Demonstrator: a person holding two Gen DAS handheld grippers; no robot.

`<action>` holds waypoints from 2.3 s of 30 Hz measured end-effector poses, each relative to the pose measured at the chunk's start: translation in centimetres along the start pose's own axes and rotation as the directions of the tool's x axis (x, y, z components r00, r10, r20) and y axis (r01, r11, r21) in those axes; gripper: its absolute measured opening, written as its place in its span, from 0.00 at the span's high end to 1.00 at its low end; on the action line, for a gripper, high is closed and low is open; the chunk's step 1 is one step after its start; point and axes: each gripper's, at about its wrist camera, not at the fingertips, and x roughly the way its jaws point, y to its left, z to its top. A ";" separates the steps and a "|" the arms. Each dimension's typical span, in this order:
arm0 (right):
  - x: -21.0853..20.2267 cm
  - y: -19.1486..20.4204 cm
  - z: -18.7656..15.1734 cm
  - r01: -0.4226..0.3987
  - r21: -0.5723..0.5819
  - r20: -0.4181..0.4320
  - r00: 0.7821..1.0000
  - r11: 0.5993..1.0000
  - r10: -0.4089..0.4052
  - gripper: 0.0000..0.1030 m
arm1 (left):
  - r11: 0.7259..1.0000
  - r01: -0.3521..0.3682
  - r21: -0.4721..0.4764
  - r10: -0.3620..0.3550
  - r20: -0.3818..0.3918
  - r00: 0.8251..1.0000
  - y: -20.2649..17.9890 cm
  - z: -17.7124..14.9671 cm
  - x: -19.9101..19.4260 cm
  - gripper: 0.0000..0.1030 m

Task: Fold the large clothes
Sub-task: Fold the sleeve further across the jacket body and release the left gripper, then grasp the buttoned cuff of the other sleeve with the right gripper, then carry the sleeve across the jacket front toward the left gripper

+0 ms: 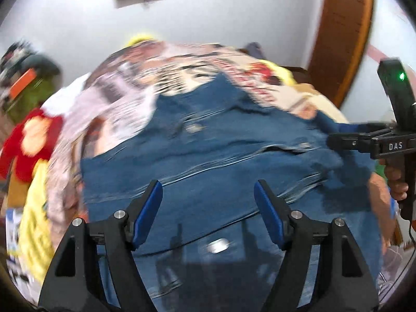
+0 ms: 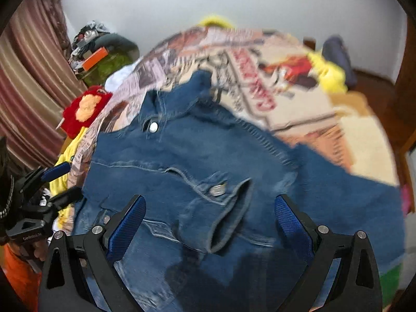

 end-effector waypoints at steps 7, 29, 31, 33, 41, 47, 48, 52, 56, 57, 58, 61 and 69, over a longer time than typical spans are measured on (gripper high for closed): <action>6.6 -1.3 -0.1 0.010 0.105 -0.184 0.983 0.994 0.010 0.33 | 0.981 -0.062 -0.186 0.056 -0.034 0.998 6.5 -3.9 -0.6 0.30; -0.5 2.1 3.2 0.133 -0.119 0.066 0.990 0.984 -0.126 0.74 | 0.970 -0.069 -0.233 0.052 -0.080 0.995 8.4 -3.6 3.5 0.30; 0.5 1.3 2.5 0.146 -0.109 0.033 0.989 0.983 -0.143 0.74 | 0.972 -0.063 -0.228 0.040 -0.107 0.993 7.9 -4.0 4.7 0.30; 1.9 0.4 1.7 0.162 -0.093 -0.009 0.986 0.982 -0.164 0.74 | 0.973 -0.064 -0.220 0.035 -0.136 0.990 7.5 -4.6 6.0 0.30; 5.0 -1.2 -0.9 0.193 -0.093 -0.090 0.975 0.977 -0.201 0.71 | 0.979 -0.090 -0.182 0.052 -0.203 0.978 6.5 -6.3 8.4 0.29; 4.6 0.1 -1.8 0.306 -0.186 -0.048 0.946 0.933 -0.320 0.45 | 0.970 -0.076 -0.229 0.028 -0.206 0.978 7.0 -6.7 8.3 0.29; 4.3 0.2 -1.9 0.310 -0.196 -0.043 0.945 0.930 -0.324 0.44 | 0.970 -0.077 -0.231 0.028 -0.208 0.978 7.0 -6.7 8.4 0.29; 2.2 0.7 -2.4 0.281 -0.211 -0.032 0.955 0.936 -0.294 0.44 | 0.972 -0.100 -0.214 0.052 -0.219 0.974 6.7 -6.3 8.0 0.29; -2.1 0.8 -2.4 0.230 -0.177 0.032 0.973 0.957 -0.228 0.44 | 0.972 -0.131 -0.196 0.094 -0.190 0.977 6.3 -5.2 6.6 0.29; -3.1 0.8 -2.4 0.232 -0.168 0.053 0.973 0.958 -0.226 0.44 | 0.973 -0.123 -0.197 0.088 -0.178 0.980 6.1 -4.6 6.0 0.29; -4.3 0.6 -2.3 0.237 -0.156 0.080 0.971 0.959 -0.227 0.44 | 0.973 -0.119 -0.196 0.086 -0.166 0.982 6.0 -4.1 5.6 0.29; -7.7 -0.8 -2.2 0.246 -0.104 0.146 0.962 0.964 -0.230 0.43 | 0.979 -0.108 -0.171 0.090 -0.109 0.990 5.0 -2.3 3.6 0.29; -14.1 -8.1 -4.2 0.322 0.079 0.215 0.919 0.943 -0.332 0.33 | 0.997 -0.040 -0.065 0.040 -0.002 0.999 0.1 2.4 1.4 0.29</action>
